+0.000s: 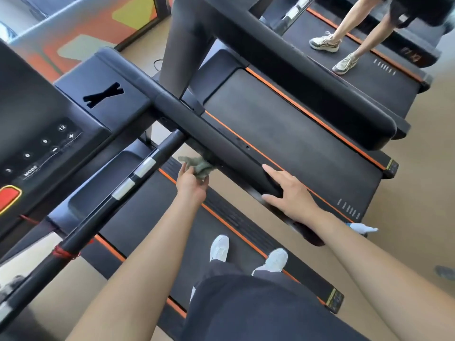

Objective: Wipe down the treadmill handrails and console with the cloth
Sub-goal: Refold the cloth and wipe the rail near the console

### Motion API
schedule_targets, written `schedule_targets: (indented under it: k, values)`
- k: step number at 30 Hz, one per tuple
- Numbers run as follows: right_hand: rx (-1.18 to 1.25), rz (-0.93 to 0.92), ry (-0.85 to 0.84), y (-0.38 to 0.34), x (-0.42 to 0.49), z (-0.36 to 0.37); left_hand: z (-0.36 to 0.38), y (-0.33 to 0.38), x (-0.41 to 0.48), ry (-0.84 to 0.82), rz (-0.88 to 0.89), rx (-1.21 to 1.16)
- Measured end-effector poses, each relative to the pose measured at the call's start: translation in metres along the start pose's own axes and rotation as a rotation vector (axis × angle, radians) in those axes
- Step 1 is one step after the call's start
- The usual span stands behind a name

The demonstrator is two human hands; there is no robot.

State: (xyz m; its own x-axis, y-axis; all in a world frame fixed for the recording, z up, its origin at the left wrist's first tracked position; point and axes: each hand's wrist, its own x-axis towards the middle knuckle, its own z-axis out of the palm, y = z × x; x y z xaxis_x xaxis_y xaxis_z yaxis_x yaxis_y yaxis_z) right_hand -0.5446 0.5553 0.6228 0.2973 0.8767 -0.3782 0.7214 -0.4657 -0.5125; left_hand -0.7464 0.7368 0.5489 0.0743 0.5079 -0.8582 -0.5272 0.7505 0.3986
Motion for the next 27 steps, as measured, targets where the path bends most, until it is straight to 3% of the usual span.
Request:
schedule_targets:
  k: [7,19,27]
  values:
    - [0.048,0.026,-0.118,0.016,-0.008,-0.023,-0.004,-0.009,0.022,-0.227,-0.009,0.202]
    - [0.180,0.112,0.018,0.030,-0.042,-0.017,-0.021,-0.085,-0.011,-0.454,-0.228,0.516]
    - [0.153,0.345,0.132,0.076,-0.092,-0.022,-0.022,-0.171,-0.053,-0.527,-0.413,0.622]
